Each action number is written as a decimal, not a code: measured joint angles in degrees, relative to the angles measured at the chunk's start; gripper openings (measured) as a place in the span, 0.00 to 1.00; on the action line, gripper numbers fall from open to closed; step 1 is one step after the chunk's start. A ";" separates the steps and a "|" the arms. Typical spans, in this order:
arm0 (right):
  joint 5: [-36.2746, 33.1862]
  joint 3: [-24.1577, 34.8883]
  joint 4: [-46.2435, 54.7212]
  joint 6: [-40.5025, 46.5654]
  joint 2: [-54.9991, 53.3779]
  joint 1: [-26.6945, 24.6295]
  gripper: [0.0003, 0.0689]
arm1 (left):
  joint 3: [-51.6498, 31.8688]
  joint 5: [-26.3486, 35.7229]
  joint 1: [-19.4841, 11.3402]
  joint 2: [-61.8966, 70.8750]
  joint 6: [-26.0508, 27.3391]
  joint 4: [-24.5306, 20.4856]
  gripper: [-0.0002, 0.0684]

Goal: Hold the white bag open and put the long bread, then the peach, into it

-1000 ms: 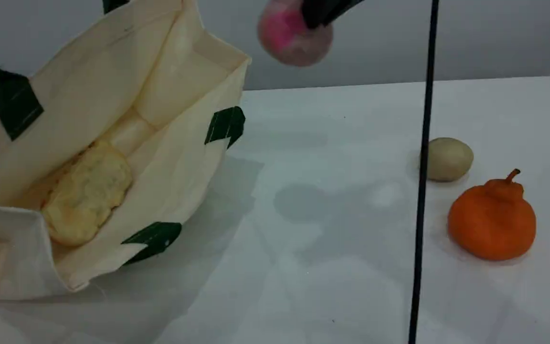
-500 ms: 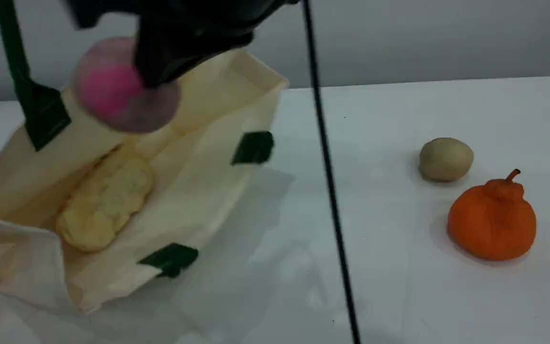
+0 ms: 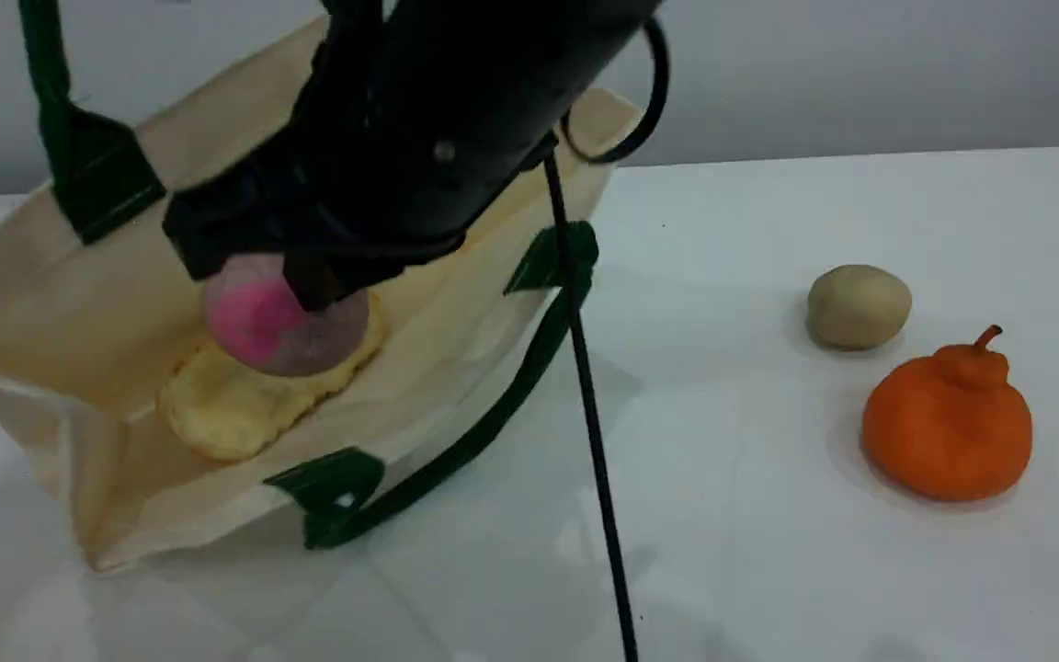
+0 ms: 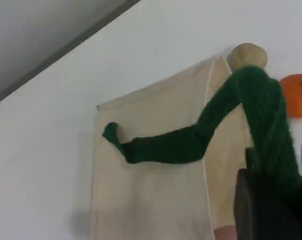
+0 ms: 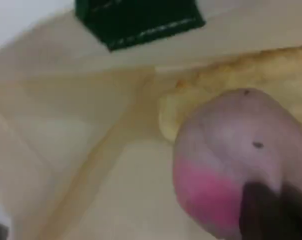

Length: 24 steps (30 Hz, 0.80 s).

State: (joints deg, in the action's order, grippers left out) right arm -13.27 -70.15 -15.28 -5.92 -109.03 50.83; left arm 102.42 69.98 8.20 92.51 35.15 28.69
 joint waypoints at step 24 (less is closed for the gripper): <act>2.50 0.00 -0.20 -0.31 1.19 -0.46 0.87 | 0.00 0.00 0.00 -0.05 0.32 -0.54 0.14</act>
State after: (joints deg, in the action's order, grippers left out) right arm -10.78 -70.15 -15.48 -6.23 -107.84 50.37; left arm 102.42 69.98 8.20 92.46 35.47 28.15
